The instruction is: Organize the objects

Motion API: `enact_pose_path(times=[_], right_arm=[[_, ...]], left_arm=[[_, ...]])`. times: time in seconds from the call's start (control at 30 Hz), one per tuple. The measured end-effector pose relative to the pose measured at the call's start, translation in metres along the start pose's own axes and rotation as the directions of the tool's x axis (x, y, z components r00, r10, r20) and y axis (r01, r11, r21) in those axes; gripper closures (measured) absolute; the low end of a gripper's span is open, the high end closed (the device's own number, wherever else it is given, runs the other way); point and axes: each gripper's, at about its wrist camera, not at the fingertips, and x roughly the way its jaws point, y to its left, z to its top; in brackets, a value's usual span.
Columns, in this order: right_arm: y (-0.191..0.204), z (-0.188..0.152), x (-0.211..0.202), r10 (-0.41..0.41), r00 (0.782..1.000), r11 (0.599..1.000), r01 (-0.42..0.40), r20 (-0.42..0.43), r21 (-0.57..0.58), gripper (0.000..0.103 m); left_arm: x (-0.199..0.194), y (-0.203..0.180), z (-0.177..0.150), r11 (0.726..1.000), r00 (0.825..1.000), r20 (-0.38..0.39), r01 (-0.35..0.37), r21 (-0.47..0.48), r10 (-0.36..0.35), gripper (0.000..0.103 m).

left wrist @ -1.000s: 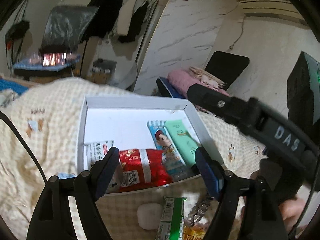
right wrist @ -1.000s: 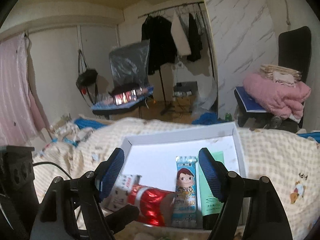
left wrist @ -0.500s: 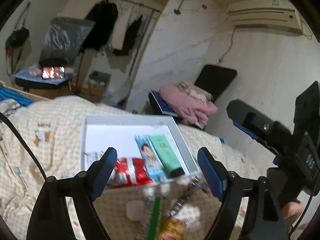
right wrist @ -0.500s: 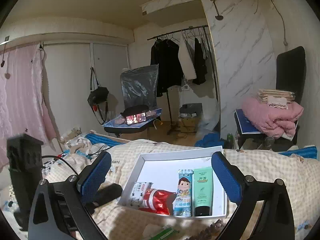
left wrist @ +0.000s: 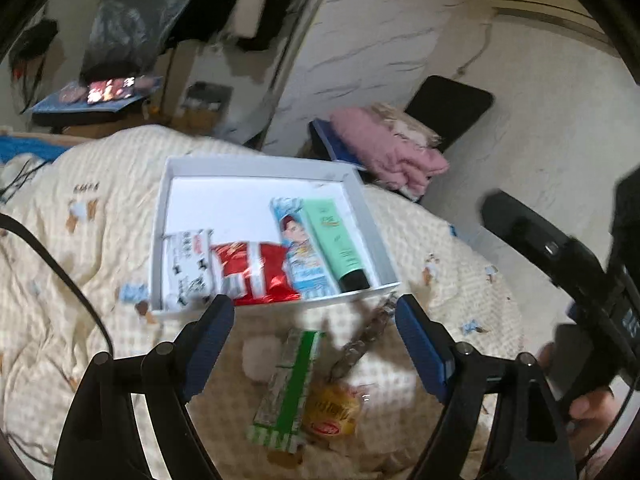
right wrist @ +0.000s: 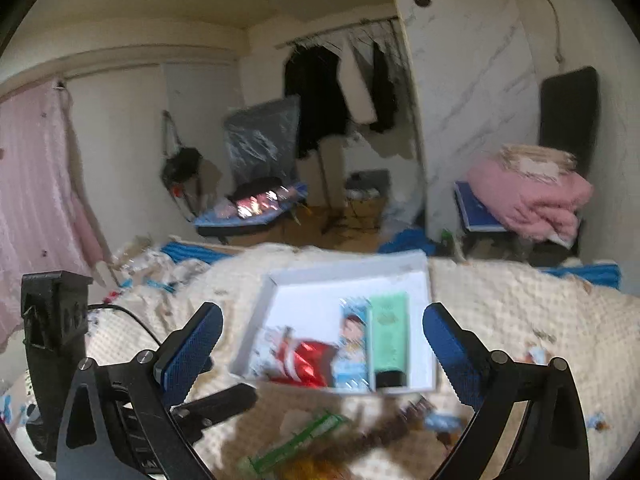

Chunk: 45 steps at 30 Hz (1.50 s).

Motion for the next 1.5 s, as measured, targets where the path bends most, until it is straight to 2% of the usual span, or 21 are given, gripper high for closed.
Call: enact_pose_path(times=[0.17, 0.27, 0.3, 0.4, 0.47, 0.57, 0.67, 0.8, 0.9, 0.97, 1.07, 1.27, 1.5], right_arm=[[-0.01, -0.016, 0.003, -0.022, 0.998, 1.0, 0.022, -0.053, 0.004, 0.002], [-0.011, -0.028, 0.004, -0.047, 0.996, 0.999, 0.047, -0.075, -0.001, 0.002], [-0.012, -0.035, 0.001, -0.072, 0.996, 0.997, 0.072, -0.059, 0.003, 0.002], [-0.011, -0.054, -0.006, -0.133, 0.991, 0.991, 0.133, -0.015, -0.018, 0.002], [-0.008, -0.06, -0.001, -0.158, 0.987, 0.987, 0.157, -0.018, -0.046, 0.002], [-0.008, -0.065, 0.01, -0.083, 0.994, 0.996, 0.081, -0.074, -0.02, 0.002], [-0.005, -0.071, 0.015, -0.061, 0.994, 0.998, 0.059, -0.095, -0.03, 0.002], [-0.002, -0.072, 0.021, -0.038, 0.994, 0.998, 0.033, -0.104, -0.05, 0.002], [0.0, -0.073, 0.026, -0.028, 0.992, 0.999, 0.021, -0.127, -0.049, 0.002], [0.002, -0.074, 0.028, -0.047, 0.991, 0.997, 0.039, -0.127, -0.061, 0.002], [0.003, -0.074, 0.035, -0.053, 0.986, 0.995, 0.039, -0.156, -0.087, 0.002], [-0.008, -0.072, 0.034, -0.041, 0.988, 0.999, 0.035, -0.148, -0.042, 0.002], [-0.012, -0.07, 0.034, -0.04, 0.987, 0.999, 0.037, -0.155, -0.023, 0.002]], left_arm=[[0.011, 0.002, -0.011, 0.982, 0.983, 0.01, -0.184, 0.036, 0.184, 0.018], [0.015, -0.002, -0.021, 0.953, 0.956, 0.057, -0.291, 0.079, 0.287, 0.018], [0.017, 0.0, -0.022, 0.948, 0.952, 0.051, -0.305, 0.091, 0.302, 0.018], [0.025, 0.003, -0.026, 0.952, 0.96, 0.0, -0.278, 0.125, 0.28, 0.018], [0.028, 0.005, -0.03, 0.953, 0.961, -0.005, -0.275, 0.125, 0.277, 0.018], [0.03, 0.005, -0.035, 0.956, 0.964, -0.013, -0.262, 0.131, 0.266, 0.018], [0.034, 0.009, -0.039, 0.967, 0.968, -0.071, -0.231, 0.106, 0.239, 0.018], [0.04, 0.009, -0.04, 0.969, 0.965, -0.109, -0.229, 0.093, 0.239, 0.018], [0.035, 0.004, -0.041, 0.959, 0.96, -0.068, -0.263, 0.109, 0.271, 0.018], [0.034, 0.001, -0.042, 0.946, 0.95, -0.048, -0.303, 0.113, 0.31, 0.018], [0.039, 0.002, -0.041, 0.933, 0.933, -0.068, -0.344, 0.108, 0.353, 0.018], [0.041, 0.007, -0.043, 0.944, 0.945, -0.051, -0.319, 0.084, 0.324, 0.018], [0.046, 0.017, -0.042, 0.965, 0.96, -0.099, -0.26, 0.02, 0.261, 0.018]])
